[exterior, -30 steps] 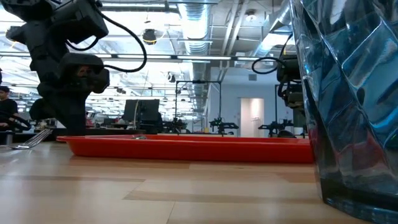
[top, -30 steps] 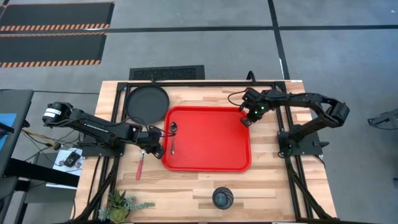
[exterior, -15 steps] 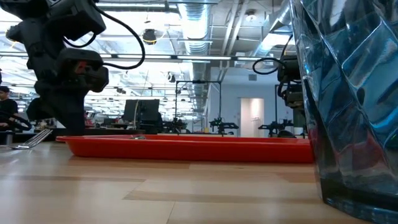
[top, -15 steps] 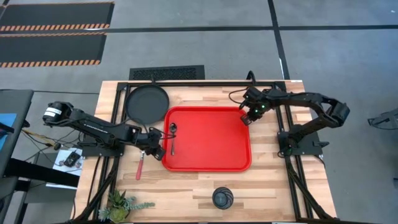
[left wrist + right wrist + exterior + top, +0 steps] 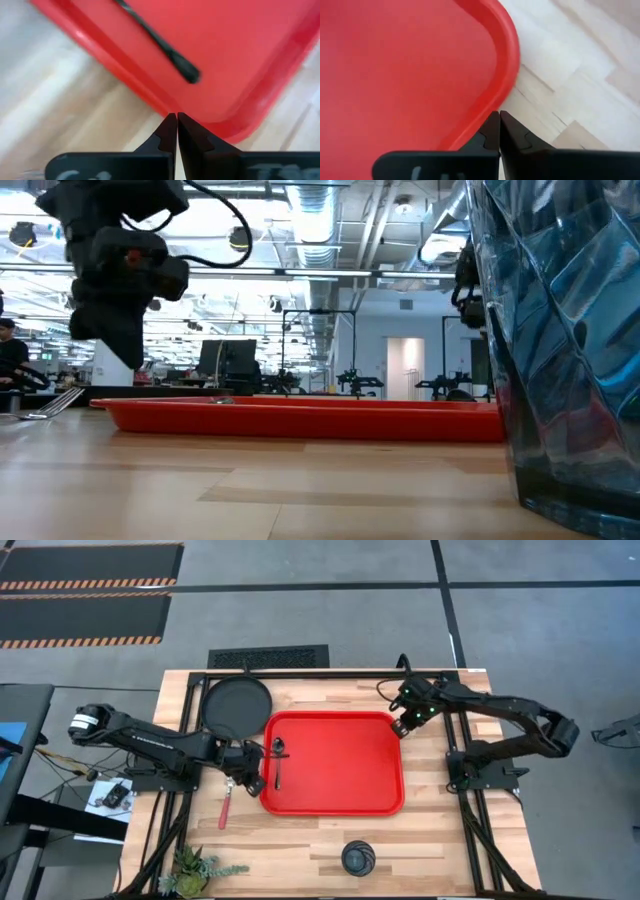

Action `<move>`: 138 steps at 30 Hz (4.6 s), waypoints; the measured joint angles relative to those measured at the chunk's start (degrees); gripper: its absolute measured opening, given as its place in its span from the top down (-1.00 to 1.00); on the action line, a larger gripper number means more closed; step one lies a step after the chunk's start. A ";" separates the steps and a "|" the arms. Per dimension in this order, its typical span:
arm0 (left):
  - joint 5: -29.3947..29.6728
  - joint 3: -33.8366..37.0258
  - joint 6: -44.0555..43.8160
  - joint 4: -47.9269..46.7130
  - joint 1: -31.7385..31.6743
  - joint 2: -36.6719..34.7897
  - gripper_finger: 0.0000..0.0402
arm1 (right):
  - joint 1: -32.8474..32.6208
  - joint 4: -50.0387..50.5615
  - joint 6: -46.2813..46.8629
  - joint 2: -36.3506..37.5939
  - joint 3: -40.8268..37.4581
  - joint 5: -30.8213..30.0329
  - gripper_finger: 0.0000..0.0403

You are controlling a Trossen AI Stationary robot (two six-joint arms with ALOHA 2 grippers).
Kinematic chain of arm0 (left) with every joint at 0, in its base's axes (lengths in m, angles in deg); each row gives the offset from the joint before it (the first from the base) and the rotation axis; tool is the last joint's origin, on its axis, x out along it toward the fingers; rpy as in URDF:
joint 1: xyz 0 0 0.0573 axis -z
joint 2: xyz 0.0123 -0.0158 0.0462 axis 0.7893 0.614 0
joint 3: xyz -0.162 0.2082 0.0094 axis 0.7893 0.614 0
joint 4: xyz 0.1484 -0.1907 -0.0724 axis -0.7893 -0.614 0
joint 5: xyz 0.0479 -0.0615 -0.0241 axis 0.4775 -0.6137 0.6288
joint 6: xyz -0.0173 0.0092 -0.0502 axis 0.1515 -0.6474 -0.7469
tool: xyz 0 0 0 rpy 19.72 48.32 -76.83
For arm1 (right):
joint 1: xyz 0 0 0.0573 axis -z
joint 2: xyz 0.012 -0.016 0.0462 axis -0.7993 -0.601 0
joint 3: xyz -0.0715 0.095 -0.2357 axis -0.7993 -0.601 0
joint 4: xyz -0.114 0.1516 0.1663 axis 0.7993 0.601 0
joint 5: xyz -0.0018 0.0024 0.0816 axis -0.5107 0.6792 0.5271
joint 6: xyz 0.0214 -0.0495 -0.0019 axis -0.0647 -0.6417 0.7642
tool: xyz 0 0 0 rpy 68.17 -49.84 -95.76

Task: Pick and place plate/cup/fork/spoon on tray
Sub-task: Put the black plate on the orange tray

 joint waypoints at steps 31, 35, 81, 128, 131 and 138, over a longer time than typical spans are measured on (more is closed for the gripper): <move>3.70 -1.82 43.95 -5.21 -32.28 -0.34 0.08 | -17.30 -20.03 1.86 7.82 -0.02 -3.12 0.94; 5.32 -1.81 45.83 -4.38 -32.25 3.46 0.06 | -17.60 -20.02 1.87 7.81 -0.02 -3.87 0.94; 10.37 -28.30 38.33 -8.09 -18.80 6.35 1.00 | -10.22 -22.83 -5.27 13.20 -1.29 -0.02 0.98; 1.53 -67.70 9.63 -5.01 -0.40 56.08 1.00 | 9.64 -23.43 -1.42 18.85 -5.20 1.97 0.96; 0.12 -67.59 9.44 -2.65 -0.85 57.93 1.00 | 9.64 -23.41 -3.07 18.83 -5.20 1.97 0.96; 0.95 -67.22 8.76 -0.48 -2.41 58.64 1.00 | 9.62 -22.91 -3.88 18.83 -5.20 1.97 0.96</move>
